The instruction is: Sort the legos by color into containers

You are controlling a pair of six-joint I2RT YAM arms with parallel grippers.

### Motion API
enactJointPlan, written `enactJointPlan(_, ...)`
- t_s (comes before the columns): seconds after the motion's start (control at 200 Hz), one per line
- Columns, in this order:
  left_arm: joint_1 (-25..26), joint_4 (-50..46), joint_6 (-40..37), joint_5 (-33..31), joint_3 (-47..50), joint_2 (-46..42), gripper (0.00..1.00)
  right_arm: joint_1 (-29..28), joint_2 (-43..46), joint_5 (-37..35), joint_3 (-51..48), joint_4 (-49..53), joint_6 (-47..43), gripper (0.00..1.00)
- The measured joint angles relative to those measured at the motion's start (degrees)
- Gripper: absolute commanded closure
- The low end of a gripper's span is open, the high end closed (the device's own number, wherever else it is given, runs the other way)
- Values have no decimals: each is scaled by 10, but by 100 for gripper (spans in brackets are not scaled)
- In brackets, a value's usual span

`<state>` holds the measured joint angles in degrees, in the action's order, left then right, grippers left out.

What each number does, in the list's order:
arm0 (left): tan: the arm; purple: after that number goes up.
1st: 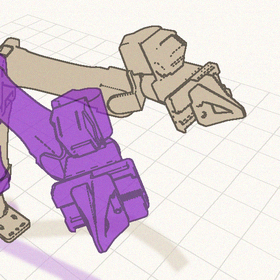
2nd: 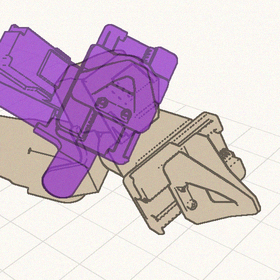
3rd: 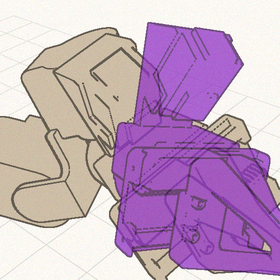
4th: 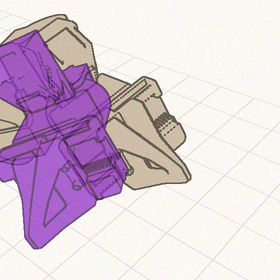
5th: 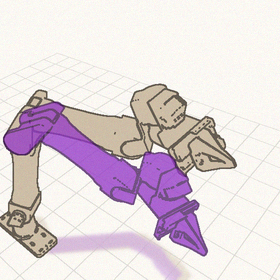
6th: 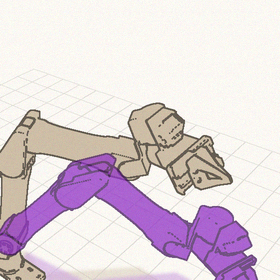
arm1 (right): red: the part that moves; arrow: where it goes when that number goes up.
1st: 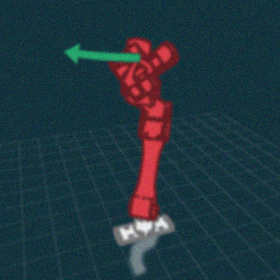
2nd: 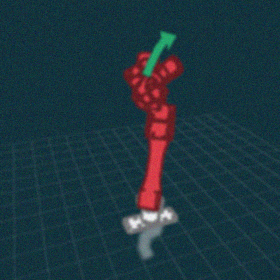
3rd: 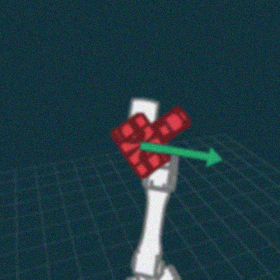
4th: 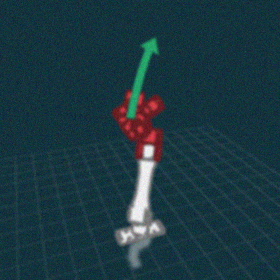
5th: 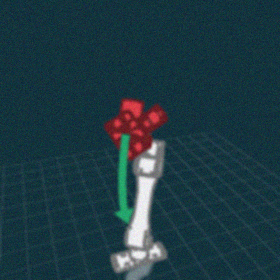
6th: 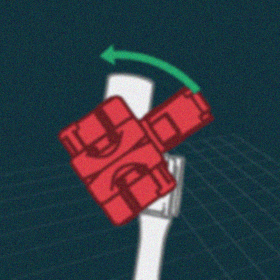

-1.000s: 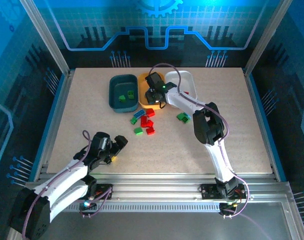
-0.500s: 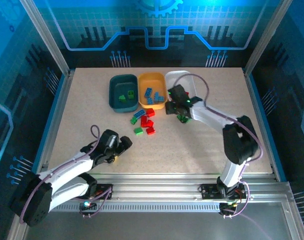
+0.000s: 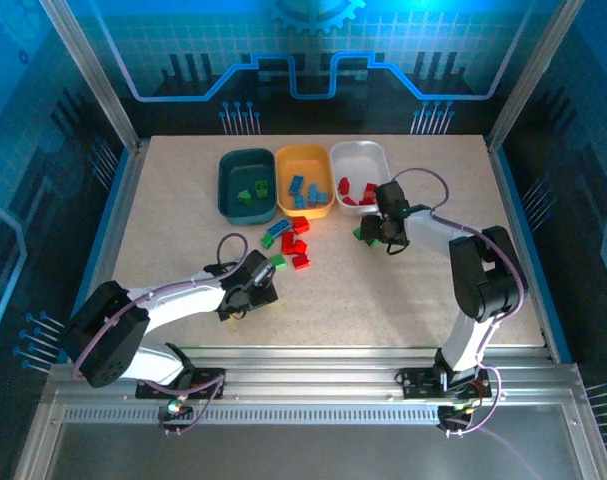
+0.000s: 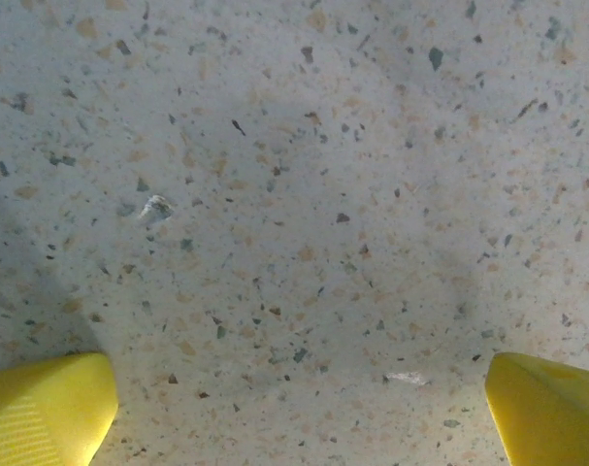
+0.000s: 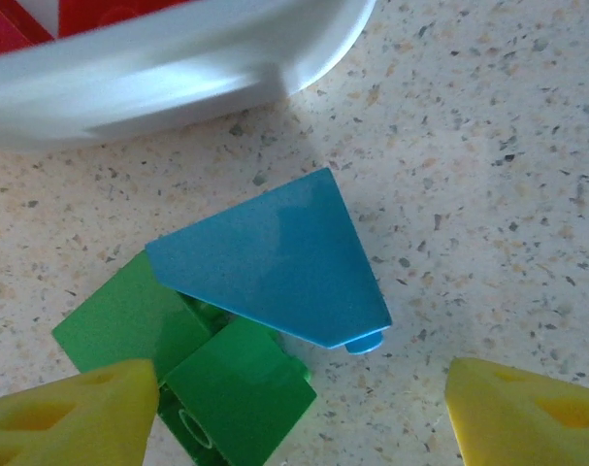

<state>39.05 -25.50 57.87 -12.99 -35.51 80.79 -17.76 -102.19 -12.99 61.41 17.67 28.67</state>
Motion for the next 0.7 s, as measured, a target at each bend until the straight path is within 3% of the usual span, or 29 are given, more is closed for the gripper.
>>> enactJointPlan(0.285, 7, 0, 0, -8, 0, -3, 1, 24, -30, 12, 32, -15, -2, 25)
enactJointPlan(0.7, 9, 0, 0, -9, 0, -5, 1, 25, -64, 32, 66, -19, 0, 43)
